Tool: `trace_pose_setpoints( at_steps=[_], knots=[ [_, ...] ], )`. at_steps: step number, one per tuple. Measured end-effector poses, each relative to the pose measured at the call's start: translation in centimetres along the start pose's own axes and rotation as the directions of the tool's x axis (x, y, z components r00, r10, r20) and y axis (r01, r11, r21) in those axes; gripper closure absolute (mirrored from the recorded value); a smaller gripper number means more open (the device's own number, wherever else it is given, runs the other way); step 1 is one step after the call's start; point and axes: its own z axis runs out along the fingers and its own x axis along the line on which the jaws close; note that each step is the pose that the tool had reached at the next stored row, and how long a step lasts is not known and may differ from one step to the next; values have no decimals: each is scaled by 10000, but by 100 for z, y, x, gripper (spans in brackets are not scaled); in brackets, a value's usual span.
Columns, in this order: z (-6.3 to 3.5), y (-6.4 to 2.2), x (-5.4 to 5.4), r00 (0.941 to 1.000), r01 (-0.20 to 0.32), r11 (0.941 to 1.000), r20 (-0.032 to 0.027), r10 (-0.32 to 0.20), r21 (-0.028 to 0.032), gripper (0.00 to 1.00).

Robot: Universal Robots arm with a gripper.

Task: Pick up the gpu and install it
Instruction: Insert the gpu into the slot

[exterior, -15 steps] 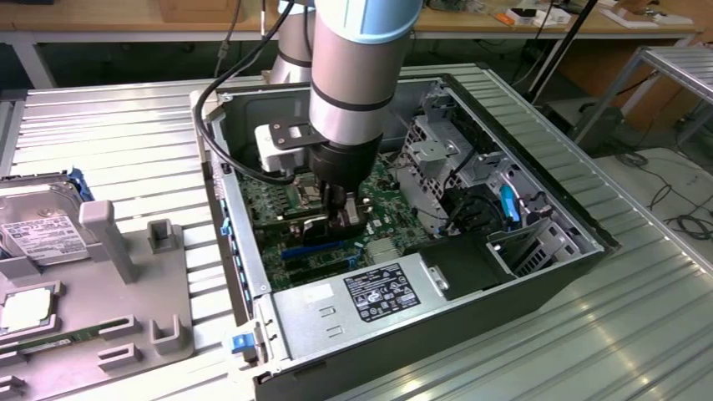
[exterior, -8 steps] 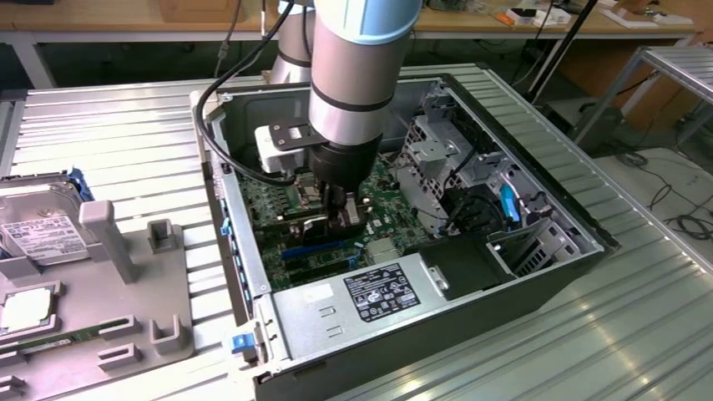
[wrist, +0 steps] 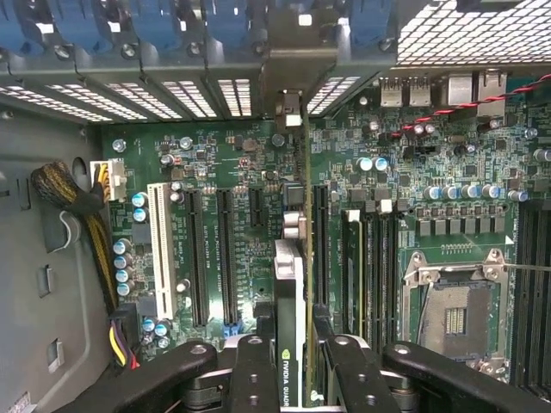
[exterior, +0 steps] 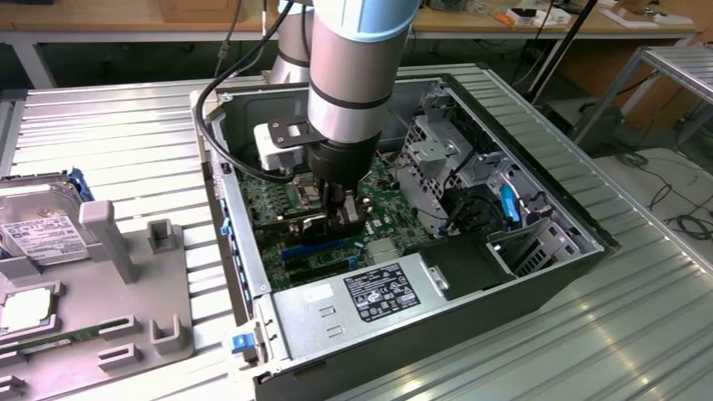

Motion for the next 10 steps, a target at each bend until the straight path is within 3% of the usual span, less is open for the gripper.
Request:
trace_pose_setpoints(
  at_steps=[10],
  knots=[
    [41,11,-5,10000,1,10000,2,-1,14,73]
  ],
)
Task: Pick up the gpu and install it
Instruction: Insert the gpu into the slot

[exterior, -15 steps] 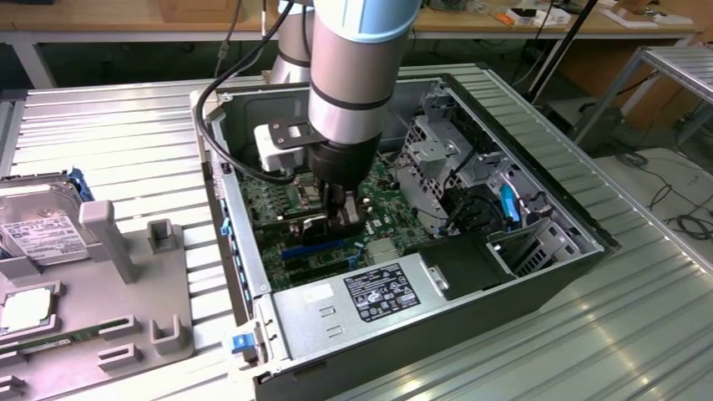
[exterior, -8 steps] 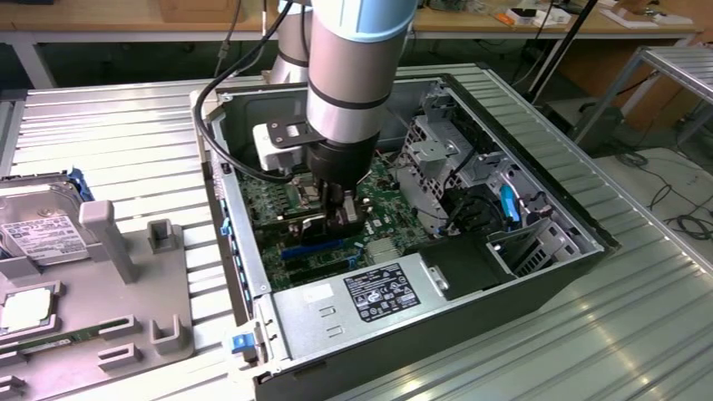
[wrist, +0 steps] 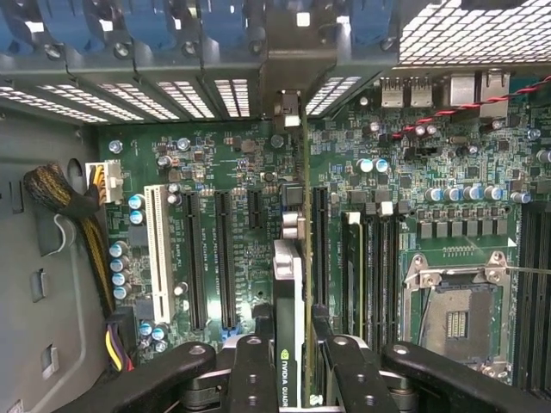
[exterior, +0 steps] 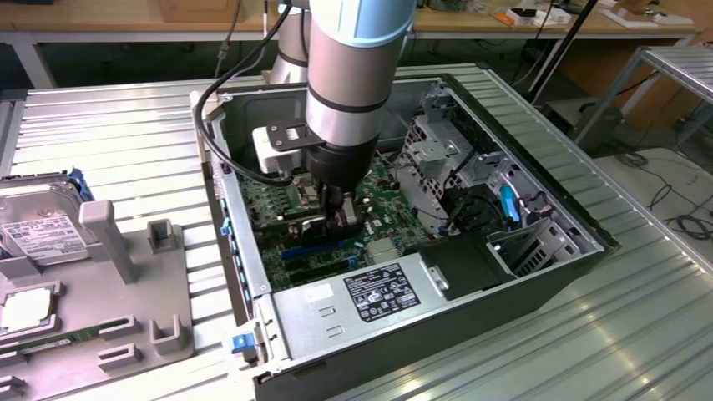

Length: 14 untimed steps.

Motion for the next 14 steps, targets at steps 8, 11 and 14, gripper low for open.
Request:
trace_pose_setpoints(
  at_steps=[8,11,14],
  knots=[
    [6,0,0,10000,0,10000,-1,0,1,73],
    [6,0,0,10000,0,10000,0,0,1,73],
    [2,1,0,10000,1,10000,0,-1,1,73]
  ],
)
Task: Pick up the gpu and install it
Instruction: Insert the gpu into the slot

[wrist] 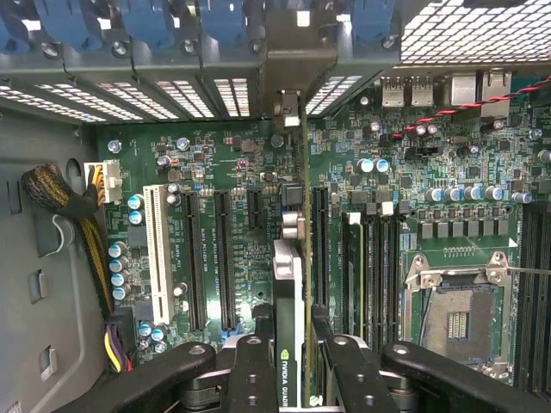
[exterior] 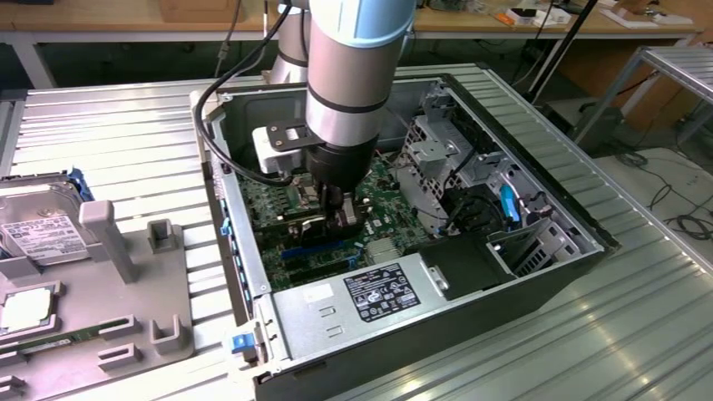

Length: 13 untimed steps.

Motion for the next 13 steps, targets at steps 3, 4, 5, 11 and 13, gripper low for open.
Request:
trace_pose_setpoints(
  at_steps=[3,4,5,11,13],
  knots=[
    [-7,11,0,10000,-3,10000,2,3,2,73],
    [-3,13,1,10000,-1,10000,-4,1,1,73],
    [-3,13,1,10000,0,10000,-6,0,0,73],
    [29,17,2,10000,0,10000,-12,0,2,73],
    [40,20,3,10000,0,10000,-31,0,1,73]
  ],
)
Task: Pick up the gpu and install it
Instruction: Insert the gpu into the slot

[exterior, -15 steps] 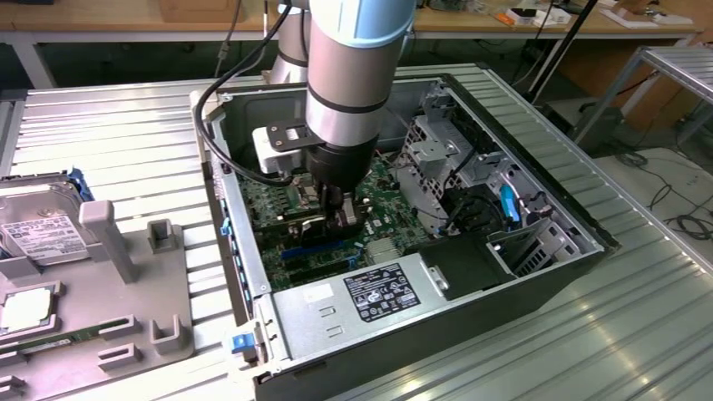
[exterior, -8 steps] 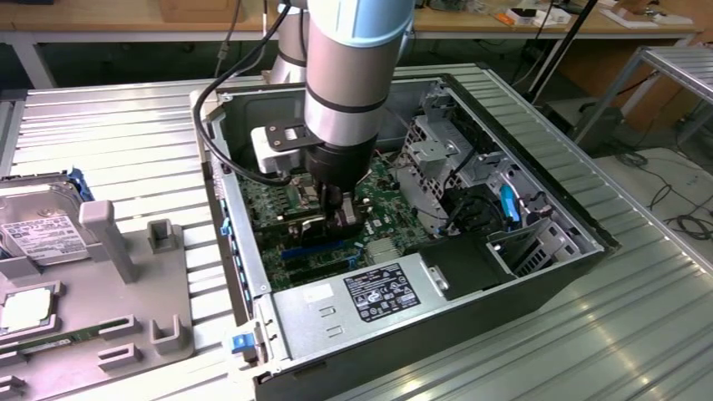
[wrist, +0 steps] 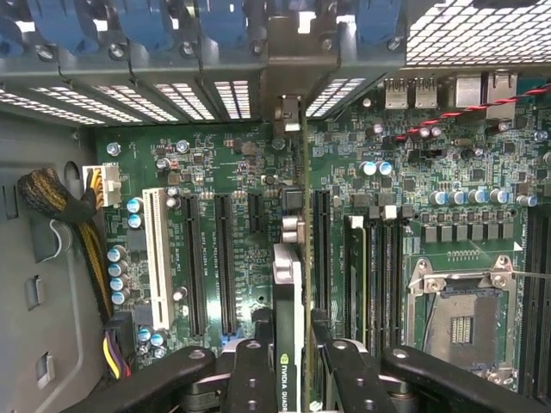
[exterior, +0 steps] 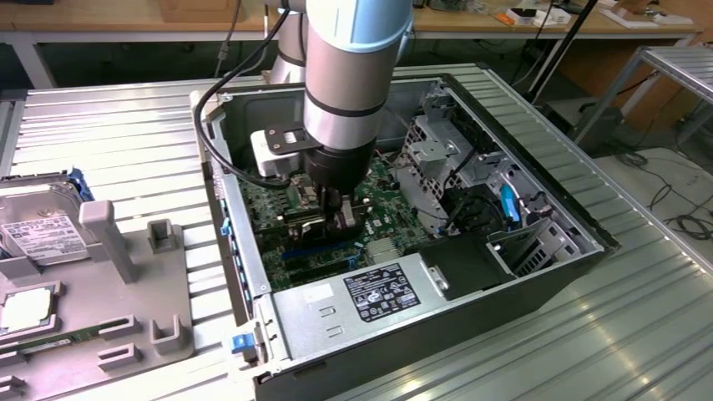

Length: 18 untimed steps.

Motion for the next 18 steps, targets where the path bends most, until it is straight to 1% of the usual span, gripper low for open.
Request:
trace_pose_setpoints(
  at_steps=[11,18],
  knots=[
    [2,4,1,10000,1,10000,3,-1,2,73],
    [-3,24,9,10000,30,10000,-11,-30,0,73]
  ],
)
